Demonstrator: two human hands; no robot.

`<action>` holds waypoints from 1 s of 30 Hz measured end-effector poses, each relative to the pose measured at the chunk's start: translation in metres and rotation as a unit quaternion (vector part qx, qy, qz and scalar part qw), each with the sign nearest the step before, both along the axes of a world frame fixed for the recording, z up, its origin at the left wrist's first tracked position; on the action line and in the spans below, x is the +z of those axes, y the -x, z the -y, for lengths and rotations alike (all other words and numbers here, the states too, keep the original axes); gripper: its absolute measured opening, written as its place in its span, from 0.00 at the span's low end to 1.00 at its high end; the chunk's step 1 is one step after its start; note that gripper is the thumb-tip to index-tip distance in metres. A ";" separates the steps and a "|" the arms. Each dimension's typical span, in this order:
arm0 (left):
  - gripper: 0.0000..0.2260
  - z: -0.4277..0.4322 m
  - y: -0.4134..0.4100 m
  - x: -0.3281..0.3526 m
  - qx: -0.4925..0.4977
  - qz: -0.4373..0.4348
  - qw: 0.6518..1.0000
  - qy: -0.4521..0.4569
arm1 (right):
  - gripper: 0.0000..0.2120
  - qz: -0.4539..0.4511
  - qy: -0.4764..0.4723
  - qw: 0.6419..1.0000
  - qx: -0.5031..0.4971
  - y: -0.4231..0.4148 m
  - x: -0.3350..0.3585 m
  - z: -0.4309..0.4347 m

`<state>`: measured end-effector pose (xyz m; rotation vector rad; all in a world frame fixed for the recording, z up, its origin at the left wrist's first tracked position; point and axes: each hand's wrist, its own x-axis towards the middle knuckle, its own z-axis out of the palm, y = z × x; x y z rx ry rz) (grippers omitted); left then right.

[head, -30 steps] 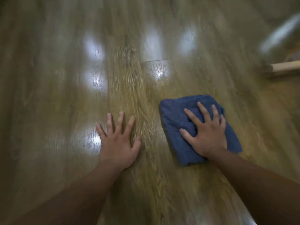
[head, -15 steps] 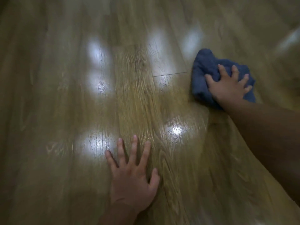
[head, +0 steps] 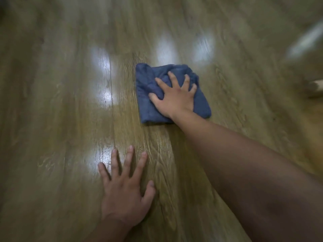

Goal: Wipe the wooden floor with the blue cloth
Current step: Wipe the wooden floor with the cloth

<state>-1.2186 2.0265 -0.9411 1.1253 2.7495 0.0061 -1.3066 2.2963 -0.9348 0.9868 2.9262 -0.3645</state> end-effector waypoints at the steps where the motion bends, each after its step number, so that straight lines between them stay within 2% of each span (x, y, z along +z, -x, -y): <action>1: 0.33 0.001 0.000 -0.001 0.002 -0.002 1.000 -0.001 | 0.32 -0.008 0.005 1.000 0.006 -0.005 0.000 -0.004; 5: 0.33 0.001 0.004 -0.004 0.005 -0.012 1.000 -0.021 | 0.31 -0.041 -0.008 0.999 -0.010 -0.039 -0.002 -0.019; 12: 0.32 0.002 0.006 -0.008 0.014 -0.023 0.999 -0.034 | 0.32 -0.023 -0.022 0.999 -0.034 -0.114 -0.003 -0.014; 18: 0.32 0.004 0.009 -0.008 0.025 -0.014 0.999 -0.027 | 0.30 -0.004 -0.020 0.999 -0.037 -0.206 0.008 0.024; 21: 0.32 0.003 0.009 -0.008 0.033 -0.011 0.999 -0.032 | 0.27 -0.043 -0.035 0.997 -0.045 -0.289 0.015 0.067; 23: 0.32 0.002 0.009 -0.007 0.028 -0.008 0.999 -0.028 | 0.26 -0.079 -0.052 0.994 -0.059 -0.372 0.010 0.103; 26: 0.32 0.002 0.008 -0.006 0.023 -0.010 0.999 -0.026 | 0.21 -0.048 -0.119 0.992 0.016 -0.470 0.011 0.146; 28: 0.32 0.001 0.009 -0.007 0.021 -0.011 0.999 -0.027 | 0.20 -0.030 -0.109 0.993 -0.022 -0.478 0.015 0.149; 30: 0.31 0.001 0.009 -0.009 0.022 -0.007 0.999 -0.027 | 0.28 -0.035 -0.062 0.997 -0.034 -0.450 0.018 0.136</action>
